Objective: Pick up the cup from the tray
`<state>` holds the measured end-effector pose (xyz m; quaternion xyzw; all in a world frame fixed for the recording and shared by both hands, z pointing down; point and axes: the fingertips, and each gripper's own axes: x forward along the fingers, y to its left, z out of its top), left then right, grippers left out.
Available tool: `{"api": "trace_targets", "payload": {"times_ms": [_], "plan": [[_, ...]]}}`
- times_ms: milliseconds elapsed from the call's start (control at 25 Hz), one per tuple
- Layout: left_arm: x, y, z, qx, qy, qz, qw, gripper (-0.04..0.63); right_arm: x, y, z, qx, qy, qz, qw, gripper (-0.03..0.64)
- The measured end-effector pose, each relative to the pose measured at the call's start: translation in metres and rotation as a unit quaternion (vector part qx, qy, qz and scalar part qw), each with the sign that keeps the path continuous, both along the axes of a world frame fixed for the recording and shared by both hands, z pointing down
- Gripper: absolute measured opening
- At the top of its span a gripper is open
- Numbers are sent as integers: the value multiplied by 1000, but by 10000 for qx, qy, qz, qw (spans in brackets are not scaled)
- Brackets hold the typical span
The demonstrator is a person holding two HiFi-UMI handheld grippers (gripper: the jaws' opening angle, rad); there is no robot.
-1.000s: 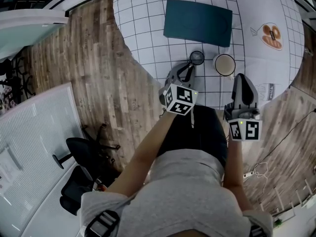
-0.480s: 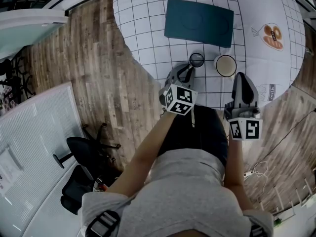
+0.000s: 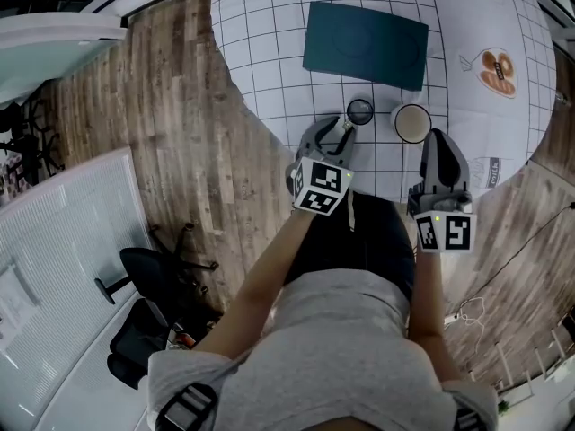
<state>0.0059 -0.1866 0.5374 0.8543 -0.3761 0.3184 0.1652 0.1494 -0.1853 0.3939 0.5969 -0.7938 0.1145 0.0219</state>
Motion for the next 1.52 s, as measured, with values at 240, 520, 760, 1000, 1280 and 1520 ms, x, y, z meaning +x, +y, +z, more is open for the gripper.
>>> {"api": "trace_targets", "payload": {"times_ms": [240, 520, 760, 1000, 1280, 1520], "plan": [[-13, -13, -58, 430, 512, -283, 9974, 132, -6, -14, -15, 139, 106, -125, 9998, 9], [0, -57, -130, 1142, 1217, -470, 9849, 9, -14, -40, -35, 258, 117, -170, 9995, 9], [33, -87, -183, 1608, 1603, -270, 9735, 8, -23, -64, -57, 403, 44, -165, 9990, 8], [53, -105, -209, 1921, 1636, -153, 9675, 8, -29, -75, -68, 464, 61, -169, 9988, 8], [54, -111, -205, 1864, 1550, -200, 9700, 8, -24, -79, -77, 577, 83, -98, 9983, 8], [60, -110, -203, 1821, 1533, -158, 9711, 8, -21, -83, -85, 644, 131, -95, 9978, 8]]}}
